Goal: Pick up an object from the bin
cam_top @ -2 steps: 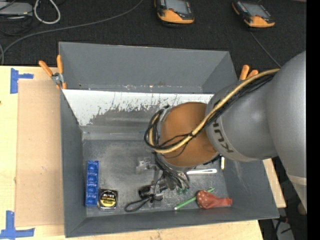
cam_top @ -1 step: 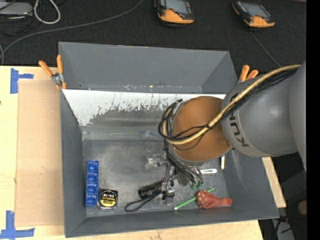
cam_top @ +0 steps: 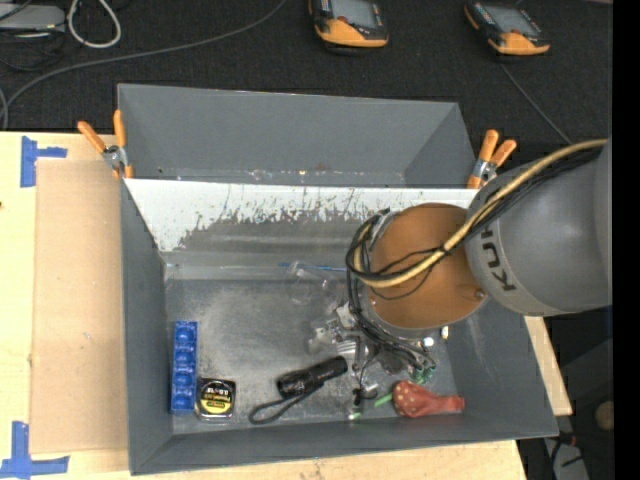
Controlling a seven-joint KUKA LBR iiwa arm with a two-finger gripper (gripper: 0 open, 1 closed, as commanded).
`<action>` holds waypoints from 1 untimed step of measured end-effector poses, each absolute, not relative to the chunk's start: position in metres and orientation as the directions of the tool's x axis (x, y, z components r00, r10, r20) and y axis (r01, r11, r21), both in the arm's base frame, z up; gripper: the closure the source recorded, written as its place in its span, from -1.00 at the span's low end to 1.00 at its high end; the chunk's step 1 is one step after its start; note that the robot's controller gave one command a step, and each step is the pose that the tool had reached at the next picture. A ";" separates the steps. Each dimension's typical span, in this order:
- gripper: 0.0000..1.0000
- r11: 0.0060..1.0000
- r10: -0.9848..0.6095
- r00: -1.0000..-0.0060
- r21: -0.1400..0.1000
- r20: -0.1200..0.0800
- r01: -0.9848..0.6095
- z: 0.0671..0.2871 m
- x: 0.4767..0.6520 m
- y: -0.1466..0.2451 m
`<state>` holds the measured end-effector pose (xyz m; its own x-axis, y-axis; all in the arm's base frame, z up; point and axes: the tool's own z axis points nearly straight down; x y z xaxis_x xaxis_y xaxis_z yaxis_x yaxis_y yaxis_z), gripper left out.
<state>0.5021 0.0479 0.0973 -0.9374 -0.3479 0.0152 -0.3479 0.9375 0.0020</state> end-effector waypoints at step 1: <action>-1.00 0.965 -0.261 -0.965 0.003 0.003 -0.261 0.068 0.516 0.056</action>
Offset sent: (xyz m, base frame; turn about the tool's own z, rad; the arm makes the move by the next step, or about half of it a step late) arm 0.0131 0.0280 -0.0273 -0.1222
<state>0.5157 0.0564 0.0682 -0.9653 -0.2609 0.0034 -0.2609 0.9654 0.0034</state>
